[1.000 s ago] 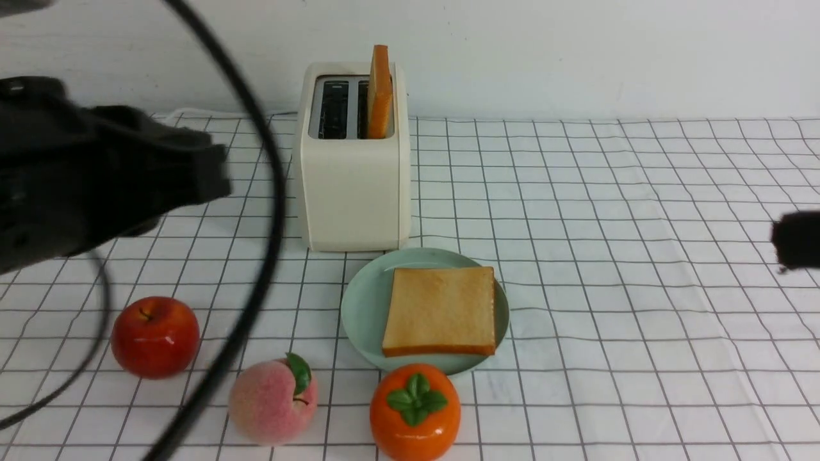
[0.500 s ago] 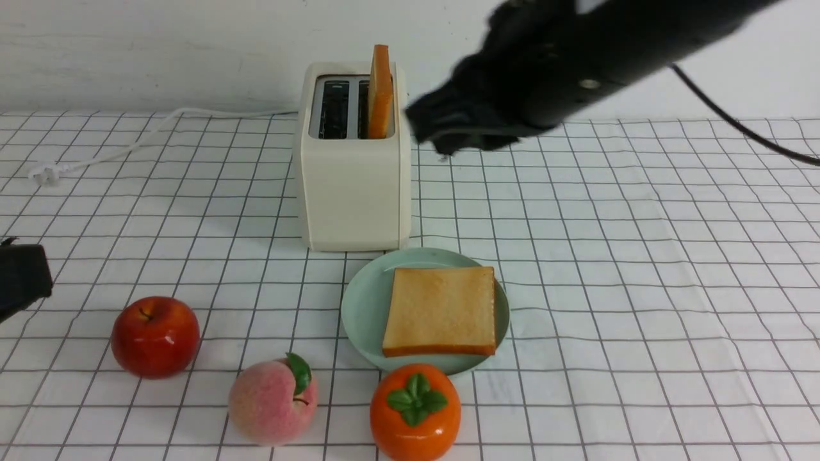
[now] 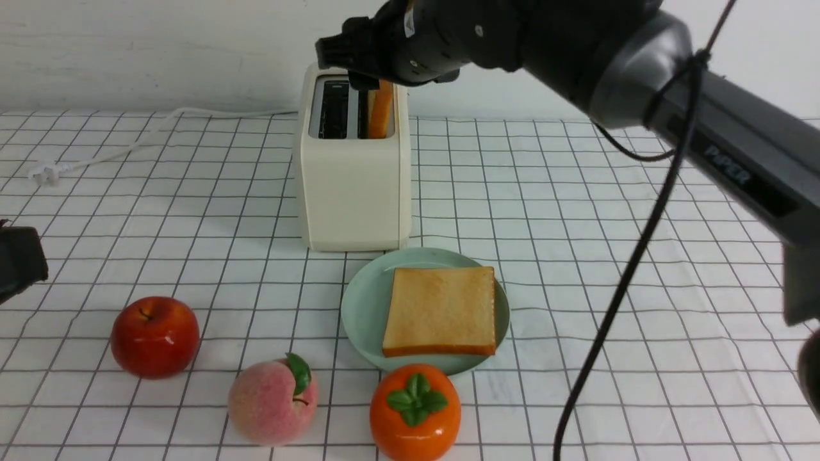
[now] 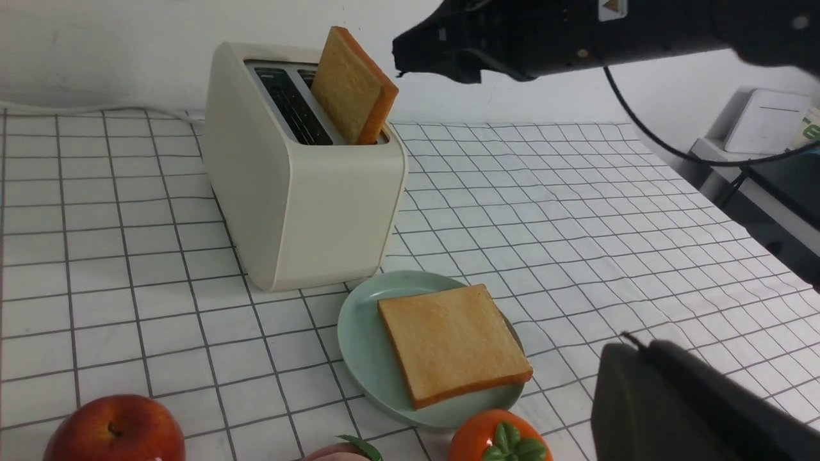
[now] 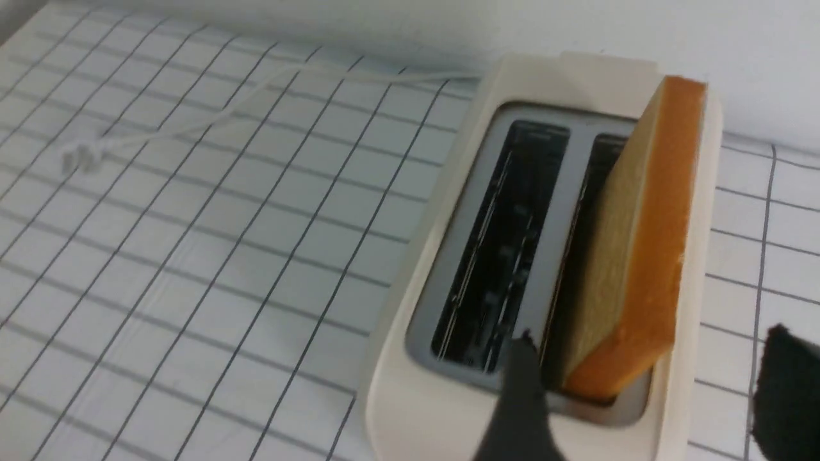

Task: Take toasted bread from bread machine on white checkered table place on plate.
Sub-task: 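Grasp the toast slice in the toaster and pull it up out of the slot with the right gripper, then place the held slice of bread on top of the slice on the plate with the right gripper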

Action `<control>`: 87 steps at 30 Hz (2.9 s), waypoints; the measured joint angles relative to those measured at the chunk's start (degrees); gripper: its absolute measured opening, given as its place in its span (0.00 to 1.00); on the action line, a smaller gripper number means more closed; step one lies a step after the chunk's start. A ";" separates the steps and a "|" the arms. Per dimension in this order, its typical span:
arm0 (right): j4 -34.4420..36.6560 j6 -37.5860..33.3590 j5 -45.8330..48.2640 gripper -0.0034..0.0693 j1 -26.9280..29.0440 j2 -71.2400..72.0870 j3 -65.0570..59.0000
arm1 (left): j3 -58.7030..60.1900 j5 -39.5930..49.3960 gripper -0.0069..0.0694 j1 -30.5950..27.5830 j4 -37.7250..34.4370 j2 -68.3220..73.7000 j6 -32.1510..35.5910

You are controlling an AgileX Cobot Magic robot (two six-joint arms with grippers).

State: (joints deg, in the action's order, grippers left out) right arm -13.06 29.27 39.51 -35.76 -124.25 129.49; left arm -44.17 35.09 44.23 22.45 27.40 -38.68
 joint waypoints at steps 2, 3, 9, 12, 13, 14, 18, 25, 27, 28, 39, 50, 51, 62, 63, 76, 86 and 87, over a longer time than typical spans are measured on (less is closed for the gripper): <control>0.70 1.35 -2.67 0.81 1.41 -2.22 0.00 | 0.06 -0.07 0.07 0.00 0.00 0.00 0.07; 1.57 1.72 -3.96 0.82 2.17 -3.22 0.00 | 0.06 -0.06 0.07 0.00 0.00 0.00 0.07; 3.88 2.39 -7.91 0.76 3.00 -6.73 0.00 | 0.06 -0.06 0.07 0.00 0.00 0.00 0.07; 3.88 2.50 -10.18 0.69 2.95 -7.66 0.05 | 0.06 -0.01 0.07 0.00 0.00 0.00 0.12; 3.88 2.60 -11.05 0.67 2.95 -7.93 0.05 | 0.06 -0.01 0.07 0.00 0.00 0.00 0.12; 3.88 2.60 -12.25 0.62 2.95 -8.45 0.23 | 0.06 -0.01 0.07 0.00 0.00 0.00 0.12; 3.72 2.60 -13.07 0.50 2.95 -9.09 0.33 | 0.06 -0.01 0.07 0.00 0.00 0.00 0.12; 0.78 2.60 -13.58 0.24 2.95 -9.13 0.39 | 0.06 -0.01 0.07 0.00 0.00 0.00 0.12; 0.42 2.66 -13.80 0.22 2.95 -9.13 0.39 | 0.06 -0.01 0.07 0.00 0.06 0.00 0.12; 0.11 2.65 -14.15 0.22 2.90 -9.13 0.39 | 0.06 -0.01 0.07 0.00 0.11 0.00 0.12; -1.76 2.65 -16.68 0.22 1.87 0.32 0.39 | 0.06 -0.01 0.07 0.00 0.40 0.00 0.07; 8.57 -22.33 20.24 0.22 -1.74 22.84 0.97 | 0.06 2.52 0.07 0.00 1.82 0.00 0.12; 10.65 -24.97 25.20 0.22 -1.74 24.12 0.97 | 0.06 3.01 0.07 0.00 1.82 0.00 0.18; 14.02 -25.90 32.96 0.22 -1.69 35.17 -19.02 | 0.06 7.72 0.07 0.00 -1.01 0.00 6.01; 14.51 -25.33 32.55 0.22 -1.69 36.30 -25.50 | 0.06 8.22 0.07 0.00 -1.77 0.00 7.64; 55.86 -46.02 19.88 0.22 10.04 23.48 -38.45 | 0.10 9.79 0.07 0.00 -4.85 0.00 10.48; 63.00 -50.04 4.77 0.22 13.81 10.96 -38.45 | 0.10 11.00 0.07 0.00 -5.02 0.00 10.48; 63.00 -49.91 4.77 0.22 13.82 10.96 -38.45 | 0.10 11.05 0.07 0.00 -5.02 0.00 10.48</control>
State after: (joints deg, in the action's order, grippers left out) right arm 49.94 -20.64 44.28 -21.94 -113.30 91.04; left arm -44.07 46.15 44.23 17.42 27.40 -28.20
